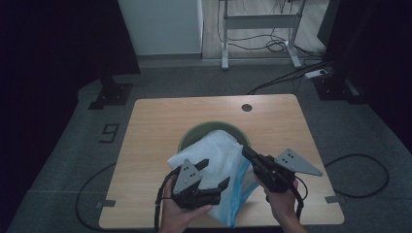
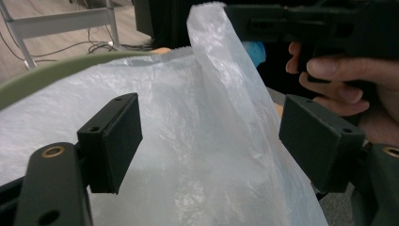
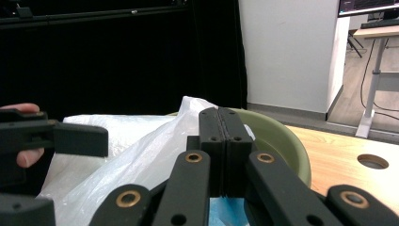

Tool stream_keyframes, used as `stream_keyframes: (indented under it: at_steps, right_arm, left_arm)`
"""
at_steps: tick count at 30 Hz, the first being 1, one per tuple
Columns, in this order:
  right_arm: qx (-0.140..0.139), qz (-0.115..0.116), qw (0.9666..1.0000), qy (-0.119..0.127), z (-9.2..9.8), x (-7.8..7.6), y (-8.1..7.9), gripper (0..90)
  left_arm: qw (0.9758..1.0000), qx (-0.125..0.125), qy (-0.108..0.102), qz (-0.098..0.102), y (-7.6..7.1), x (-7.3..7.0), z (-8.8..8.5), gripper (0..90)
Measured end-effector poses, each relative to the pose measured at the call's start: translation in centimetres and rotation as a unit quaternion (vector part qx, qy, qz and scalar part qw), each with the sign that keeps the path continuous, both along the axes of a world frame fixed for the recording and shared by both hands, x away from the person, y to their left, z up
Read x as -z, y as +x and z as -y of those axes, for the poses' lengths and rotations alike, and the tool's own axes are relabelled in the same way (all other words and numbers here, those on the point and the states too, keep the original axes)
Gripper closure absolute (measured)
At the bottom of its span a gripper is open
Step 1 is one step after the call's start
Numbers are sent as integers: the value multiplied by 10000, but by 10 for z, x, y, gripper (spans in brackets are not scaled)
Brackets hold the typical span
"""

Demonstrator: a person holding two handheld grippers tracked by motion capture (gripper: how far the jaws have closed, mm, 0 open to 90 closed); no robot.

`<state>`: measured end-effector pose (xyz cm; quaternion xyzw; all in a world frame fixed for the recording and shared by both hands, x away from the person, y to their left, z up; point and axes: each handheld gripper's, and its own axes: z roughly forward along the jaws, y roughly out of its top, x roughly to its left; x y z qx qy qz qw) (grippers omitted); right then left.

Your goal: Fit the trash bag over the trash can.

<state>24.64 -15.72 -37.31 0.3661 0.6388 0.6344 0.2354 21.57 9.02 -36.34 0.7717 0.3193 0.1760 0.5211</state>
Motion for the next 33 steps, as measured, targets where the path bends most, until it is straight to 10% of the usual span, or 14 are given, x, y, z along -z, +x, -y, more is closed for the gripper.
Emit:
stream_keyframes:
  at_steps: [7, 18, 26, 33]
  right_arm:
    - [0, -3, 10000, 22, 0, 0, 0, 881]
    - [-98, 81, 9998, 126, 3, -1, -1, 789]
    - [54, 379, 9992, 144, 15, -3, -18, 465]
    - [20, 359, 9993, 54, 23, 10, -28, 423]
  left_arm:
    - [9999, -53, 148, 16, -1, 7, 6, 308]
    - [9995, 299, -57, -74, 9, 10, 1, 863]
    - [9988, 157, -458, -84, 22, 2, -14, 898]
    - [9954, 97, -947, -71, 29, -9, -32, 898]
